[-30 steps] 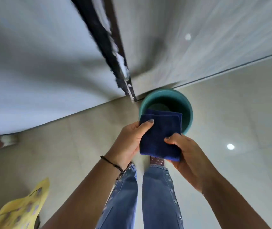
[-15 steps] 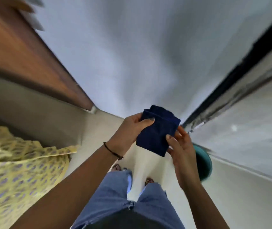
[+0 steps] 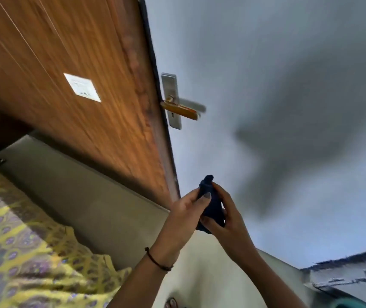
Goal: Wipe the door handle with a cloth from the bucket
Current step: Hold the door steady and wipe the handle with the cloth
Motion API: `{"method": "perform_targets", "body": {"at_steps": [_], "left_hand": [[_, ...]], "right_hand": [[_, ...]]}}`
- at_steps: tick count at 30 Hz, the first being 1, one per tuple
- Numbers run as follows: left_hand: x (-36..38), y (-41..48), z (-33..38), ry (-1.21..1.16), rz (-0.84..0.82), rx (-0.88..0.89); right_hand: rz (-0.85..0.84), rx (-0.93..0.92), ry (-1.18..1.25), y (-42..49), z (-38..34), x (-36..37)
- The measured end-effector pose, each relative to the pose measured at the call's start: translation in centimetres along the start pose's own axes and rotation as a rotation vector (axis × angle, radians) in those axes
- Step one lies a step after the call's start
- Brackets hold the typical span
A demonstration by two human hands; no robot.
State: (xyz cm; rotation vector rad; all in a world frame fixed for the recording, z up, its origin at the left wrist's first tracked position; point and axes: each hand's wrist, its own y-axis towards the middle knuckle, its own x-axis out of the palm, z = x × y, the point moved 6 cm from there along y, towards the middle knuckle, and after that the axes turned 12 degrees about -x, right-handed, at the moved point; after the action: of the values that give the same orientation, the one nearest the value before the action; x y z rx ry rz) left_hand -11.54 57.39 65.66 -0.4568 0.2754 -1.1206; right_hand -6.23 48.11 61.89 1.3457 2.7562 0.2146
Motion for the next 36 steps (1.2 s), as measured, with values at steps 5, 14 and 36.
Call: {"method": "perform_targets", "body": {"at_steps": [5,14,36], "left_hand": [[-6.8,2.8,4.5,0.235,-0.051,0.091],[-17.1,12.5,13.3,0.414,0.369,0.570],[-22.6,23.6,21.5,0.913,0.632,1.387]], "right_hand": [[0.166,-0.003,-0.035,4.8,-0.8,4.0],[0.352,-0.170,-0.227,14.9,-4.6,3.5],[0.412,-0.107,-1.518,29.8,-3.4,11.1]]}}
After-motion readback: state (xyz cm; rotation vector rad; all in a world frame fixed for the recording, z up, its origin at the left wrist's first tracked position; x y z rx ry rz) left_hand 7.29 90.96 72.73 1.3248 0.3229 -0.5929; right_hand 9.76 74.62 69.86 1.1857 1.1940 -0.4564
